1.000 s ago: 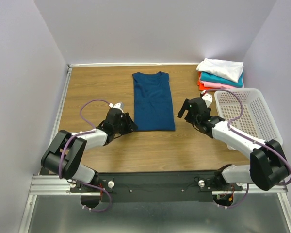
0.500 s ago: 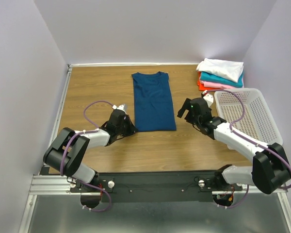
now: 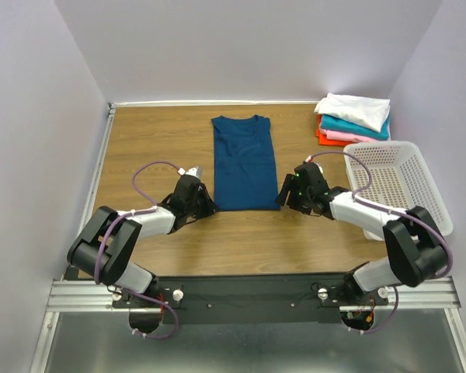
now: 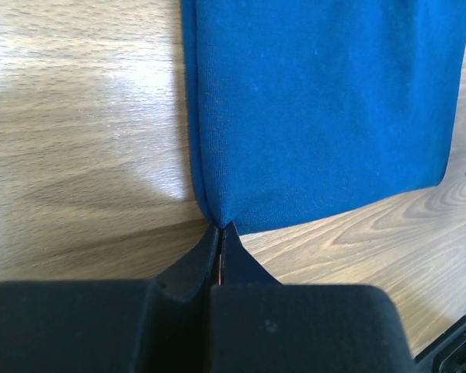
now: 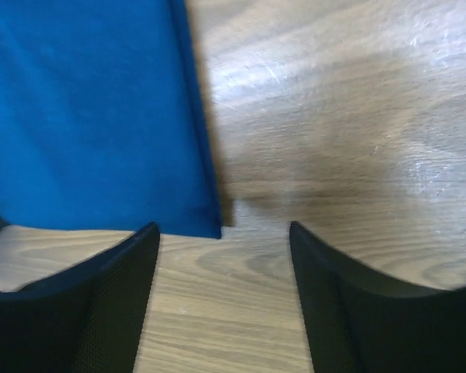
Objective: Fold and stack the t-shirts
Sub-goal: Fold the tshirt
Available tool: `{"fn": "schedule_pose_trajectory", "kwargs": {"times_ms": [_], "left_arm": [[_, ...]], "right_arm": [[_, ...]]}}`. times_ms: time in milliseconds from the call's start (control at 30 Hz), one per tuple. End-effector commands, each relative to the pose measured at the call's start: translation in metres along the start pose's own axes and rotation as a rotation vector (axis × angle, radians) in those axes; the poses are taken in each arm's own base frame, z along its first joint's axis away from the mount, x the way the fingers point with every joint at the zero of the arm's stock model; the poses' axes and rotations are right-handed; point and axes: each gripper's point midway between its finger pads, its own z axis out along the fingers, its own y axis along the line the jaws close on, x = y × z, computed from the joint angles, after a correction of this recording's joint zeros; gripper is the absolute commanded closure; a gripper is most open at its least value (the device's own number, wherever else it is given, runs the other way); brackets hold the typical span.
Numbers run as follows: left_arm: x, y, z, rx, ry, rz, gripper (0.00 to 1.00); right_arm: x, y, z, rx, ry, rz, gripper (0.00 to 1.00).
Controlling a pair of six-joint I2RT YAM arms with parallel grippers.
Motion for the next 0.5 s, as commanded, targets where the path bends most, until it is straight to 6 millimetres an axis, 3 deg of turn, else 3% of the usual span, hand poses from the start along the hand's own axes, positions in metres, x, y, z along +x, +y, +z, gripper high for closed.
{"fn": "schedule_pose_trajectory", "kwargs": {"times_ms": [0, 67, 167, 333, 467], "left_arm": [[0.003, 0.009, -0.003, -0.036, -0.007, 0.019, 1.0], [0.003, 0.008, -0.002, -0.032, -0.007, 0.02, 1.0], [0.003, 0.008, -0.001, -0.032, -0.005, 0.021, 1.0], [0.004, 0.008, -0.001, -0.031, -0.004, 0.02, 1.0], [0.003, 0.009, -0.001, -0.033, -0.006, 0.018, 1.0]], "right_arm": [[0.008, 0.009, 0.013, -0.023, 0.069, -0.024, 0.36], [0.014, 0.013, 0.016, -0.043, 0.105, -0.021, 0.5], [0.02, 0.012, 0.021, -0.041, 0.132, -0.019, 0.57], [0.025, 0.012, 0.024, -0.043, 0.155, -0.017, 0.59], [0.032, 0.014, 0.027, -0.057, 0.19, -0.011, 0.73]]}}
